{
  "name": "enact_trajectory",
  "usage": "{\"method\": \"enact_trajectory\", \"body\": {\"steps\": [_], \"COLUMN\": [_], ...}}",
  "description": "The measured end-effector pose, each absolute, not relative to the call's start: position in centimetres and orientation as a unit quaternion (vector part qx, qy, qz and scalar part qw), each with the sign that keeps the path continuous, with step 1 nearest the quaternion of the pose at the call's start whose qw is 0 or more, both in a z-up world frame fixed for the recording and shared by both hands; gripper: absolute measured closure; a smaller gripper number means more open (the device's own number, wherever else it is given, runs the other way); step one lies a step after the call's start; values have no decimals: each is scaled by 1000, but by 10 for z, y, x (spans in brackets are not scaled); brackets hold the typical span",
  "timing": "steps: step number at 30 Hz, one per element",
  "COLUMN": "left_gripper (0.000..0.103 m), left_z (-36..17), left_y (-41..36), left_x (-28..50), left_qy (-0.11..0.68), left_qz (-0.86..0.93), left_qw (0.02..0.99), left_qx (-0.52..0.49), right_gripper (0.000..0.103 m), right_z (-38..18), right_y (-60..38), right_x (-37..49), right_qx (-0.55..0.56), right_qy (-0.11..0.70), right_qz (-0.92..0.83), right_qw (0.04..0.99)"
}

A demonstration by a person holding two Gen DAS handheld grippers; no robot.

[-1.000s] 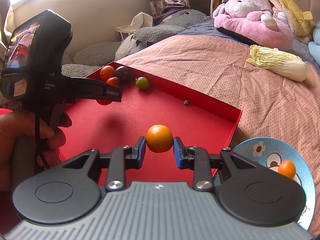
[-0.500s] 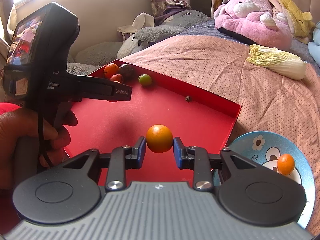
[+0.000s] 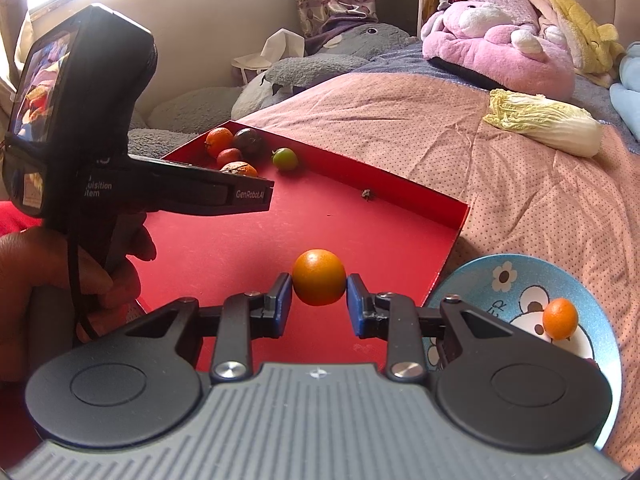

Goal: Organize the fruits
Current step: 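Carry the orange tomato onto the blue plate and open the right gripper while the left holds the mandarin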

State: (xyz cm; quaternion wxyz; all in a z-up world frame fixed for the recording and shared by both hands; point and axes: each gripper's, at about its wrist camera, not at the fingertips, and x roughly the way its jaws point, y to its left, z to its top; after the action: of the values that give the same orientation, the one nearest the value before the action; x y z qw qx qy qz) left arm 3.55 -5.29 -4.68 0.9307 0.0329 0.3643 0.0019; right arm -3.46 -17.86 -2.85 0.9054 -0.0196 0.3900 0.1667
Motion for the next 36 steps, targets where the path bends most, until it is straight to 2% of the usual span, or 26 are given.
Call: {"method": "enact_trajectory", "body": {"steps": [36], "left_gripper": [64], "left_z": [-44], "left_y": [-81], "left_x": [16], "left_qy": [342], "left_qz": [-63], "left_qw": [936], "left_qx": [58], "right_gripper": [68], "right_z": [-24], "right_y": [-229], "right_x": [-60], "right_qx": [4], "right_qy": [383], "right_qz": [122], "right_qw": [915]}}
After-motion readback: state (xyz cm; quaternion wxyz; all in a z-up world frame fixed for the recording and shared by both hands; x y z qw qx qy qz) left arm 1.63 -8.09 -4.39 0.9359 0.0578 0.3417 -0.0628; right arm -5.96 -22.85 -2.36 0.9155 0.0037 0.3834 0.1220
